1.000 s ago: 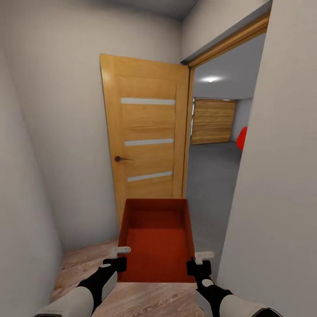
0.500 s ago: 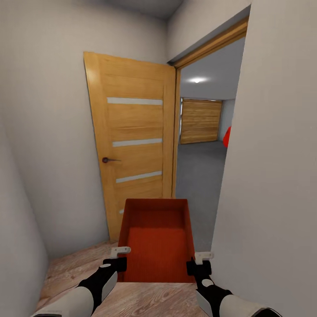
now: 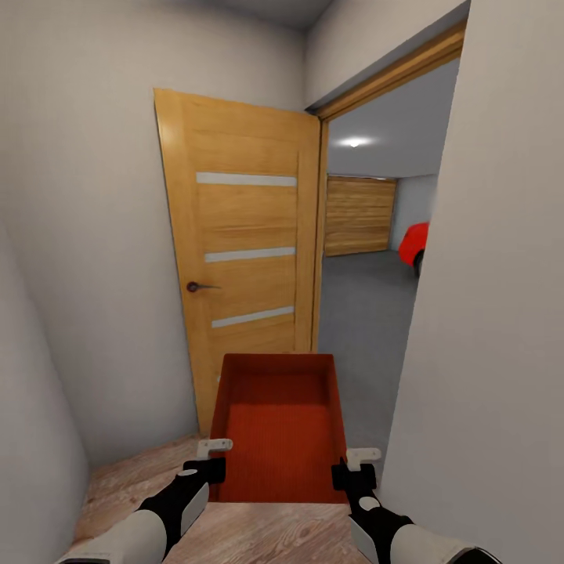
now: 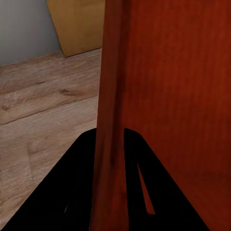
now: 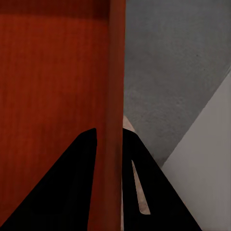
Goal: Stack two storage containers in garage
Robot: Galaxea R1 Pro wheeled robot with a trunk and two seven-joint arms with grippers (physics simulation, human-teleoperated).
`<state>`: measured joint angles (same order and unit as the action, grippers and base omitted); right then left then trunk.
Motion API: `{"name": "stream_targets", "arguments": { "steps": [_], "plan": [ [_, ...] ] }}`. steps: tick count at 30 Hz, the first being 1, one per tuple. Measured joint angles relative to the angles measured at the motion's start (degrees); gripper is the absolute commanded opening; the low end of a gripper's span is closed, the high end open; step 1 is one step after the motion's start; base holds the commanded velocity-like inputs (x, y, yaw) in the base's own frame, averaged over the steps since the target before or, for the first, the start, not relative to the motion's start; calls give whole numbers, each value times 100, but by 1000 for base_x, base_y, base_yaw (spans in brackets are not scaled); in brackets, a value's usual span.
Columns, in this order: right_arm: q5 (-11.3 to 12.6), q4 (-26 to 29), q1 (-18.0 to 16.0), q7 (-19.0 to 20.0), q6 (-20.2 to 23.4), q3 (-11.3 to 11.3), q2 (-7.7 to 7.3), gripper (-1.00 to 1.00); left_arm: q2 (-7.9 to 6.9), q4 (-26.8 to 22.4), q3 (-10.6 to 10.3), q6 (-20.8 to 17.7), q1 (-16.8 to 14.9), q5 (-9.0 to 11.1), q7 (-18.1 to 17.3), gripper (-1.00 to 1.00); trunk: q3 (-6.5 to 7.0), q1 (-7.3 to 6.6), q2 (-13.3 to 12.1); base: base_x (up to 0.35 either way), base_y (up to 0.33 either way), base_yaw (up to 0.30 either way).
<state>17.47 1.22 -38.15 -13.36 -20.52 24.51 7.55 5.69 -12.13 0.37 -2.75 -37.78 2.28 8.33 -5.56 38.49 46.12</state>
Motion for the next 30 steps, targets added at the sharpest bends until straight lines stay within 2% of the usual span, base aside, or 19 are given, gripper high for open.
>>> {"name": "stream_targets", "arguments": {
  "steps": [11,30],
  "plan": [
    [27,-4,1,0,-13,18,1,-100,0,-3,-2,0,-1,-5,-3,-100,0,0,0,190,268,-34],
    [22,-4,1,-2,-13,12,1,-100,1,-2,-1,0,-1,-6,-4,-100,0,0,0,191,261,-271]
  ]
}}
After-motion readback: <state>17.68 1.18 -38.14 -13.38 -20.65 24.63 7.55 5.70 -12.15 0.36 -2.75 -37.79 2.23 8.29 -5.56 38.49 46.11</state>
